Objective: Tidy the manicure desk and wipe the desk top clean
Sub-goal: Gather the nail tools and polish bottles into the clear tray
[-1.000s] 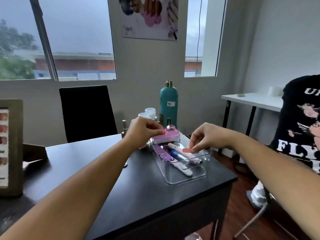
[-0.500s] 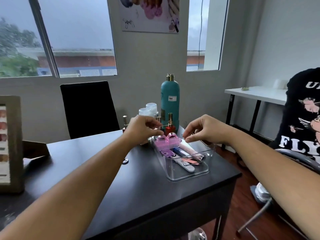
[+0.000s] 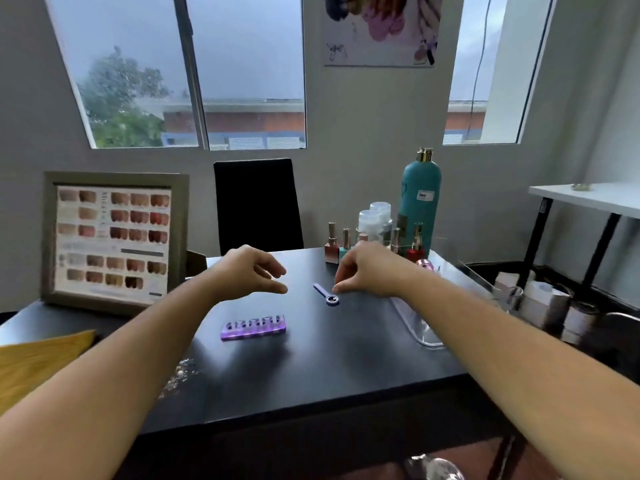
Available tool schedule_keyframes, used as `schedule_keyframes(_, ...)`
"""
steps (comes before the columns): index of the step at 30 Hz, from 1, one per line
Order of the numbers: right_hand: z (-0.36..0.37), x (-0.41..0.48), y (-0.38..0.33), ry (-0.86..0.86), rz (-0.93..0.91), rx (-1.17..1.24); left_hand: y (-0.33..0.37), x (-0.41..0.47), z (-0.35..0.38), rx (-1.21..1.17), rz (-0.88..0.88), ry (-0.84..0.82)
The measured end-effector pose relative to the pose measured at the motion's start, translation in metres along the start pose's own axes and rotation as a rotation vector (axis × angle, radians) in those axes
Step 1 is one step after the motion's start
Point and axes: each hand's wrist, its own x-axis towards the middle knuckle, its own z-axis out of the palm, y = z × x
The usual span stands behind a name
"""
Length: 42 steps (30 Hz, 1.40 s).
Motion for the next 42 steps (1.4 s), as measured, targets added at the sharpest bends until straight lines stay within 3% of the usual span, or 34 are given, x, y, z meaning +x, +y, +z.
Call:
schedule_keyframes(4, 0.036, 0.015, -0.004, -0.061, 0.182, -0.207, -0.022, -0.019, -0.003, 0.127, -0.079, -0.174)
schedule_keyframes(7, 0.052, 0.016, -0.003, -0.003, 0.233, -0.275, -0.034, -0.027, -0.002, 0.225, -0.082, -0.216)
schedule_keyframes(11, 0.057, 0.022, -0.001, 0.069, 0.25, -0.215, -0.038, -0.027, -0.001, 0.219, -0.04, -0.217)
schedule_keyframes(17, 0.054, 0.028, -0.002, 0.025, 0.317, -0.097, -0.04, -0.022, 0.002, 0.269, -0.02, -0.169)
schedule_keyframes(25, 0.055, 0.024, -0.01, 0.05, 0.257, -0.038, -0.042, -0.025, -0.001, 0.065, -0.085, -0.133)
schedule_keyframes(32, -0.032, -0.005, -0.006, 0.137, 0.131, -0.086, 0.003, 0.001, -0.014, 0.02, 0.053, 0.043)
schedule_keyframes(36, -0.09, -0.04, 0.028, 0.208, 0.157, -0.07, 0.052, 0.028, 0.0, -0.006, 0.163, 0.107)
schedule_keyframes(42, -0.113, -0.079, 0.083, 0.186, 0.233, -0.032, 0.117, 0.059, 0.044, -0.025, 0.275, 0.109)
